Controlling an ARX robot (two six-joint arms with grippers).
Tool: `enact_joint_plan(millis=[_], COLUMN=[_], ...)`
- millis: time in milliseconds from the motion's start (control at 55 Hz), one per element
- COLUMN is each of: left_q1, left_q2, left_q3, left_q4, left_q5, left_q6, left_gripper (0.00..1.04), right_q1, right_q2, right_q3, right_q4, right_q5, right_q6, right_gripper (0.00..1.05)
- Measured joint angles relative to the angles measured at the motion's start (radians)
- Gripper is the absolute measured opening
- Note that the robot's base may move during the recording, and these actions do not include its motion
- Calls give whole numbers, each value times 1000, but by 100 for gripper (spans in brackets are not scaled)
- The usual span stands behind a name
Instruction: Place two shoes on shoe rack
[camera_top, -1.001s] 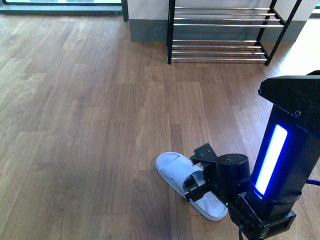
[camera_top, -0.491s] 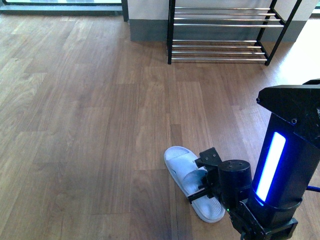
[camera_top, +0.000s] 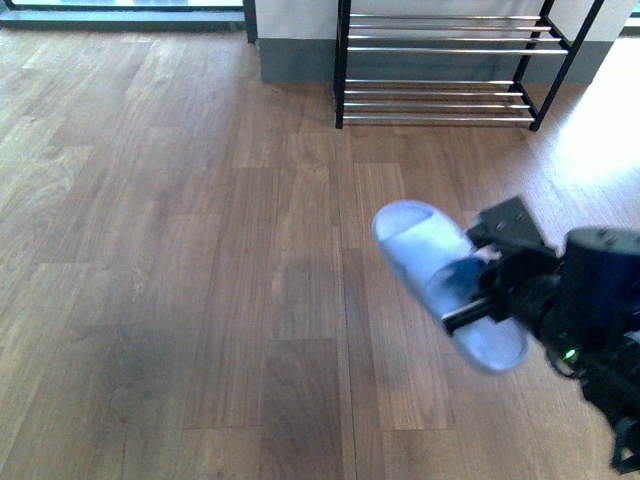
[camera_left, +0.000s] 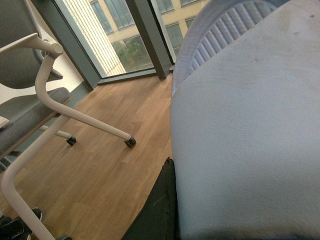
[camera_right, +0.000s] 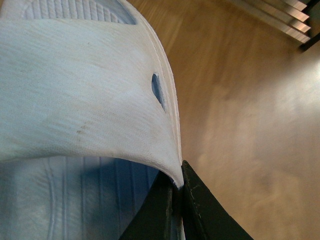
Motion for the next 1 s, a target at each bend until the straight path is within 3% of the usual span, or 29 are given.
enact_joint_plan(millis=[291, 655, 1001], left_q1=[0, 0, 0], left_q2=[0, 0, 0], left_q3=[0, 0, 0], left_q4=[0, 0, 0], left_q5=[0, 0, 0], left_q6=[0, 0, 0], left_gripper=[2, 2, 2], right_q1=[-53, -14, -5], right_q2=[-683, -1612, -1731], right_q3=[-352, -587, -596], right_q4=[-134, -635, -668], right_q5=[-28, 4, 8], right_q6=[-100, -115, -108], right_gripper=[2, 2, 2])
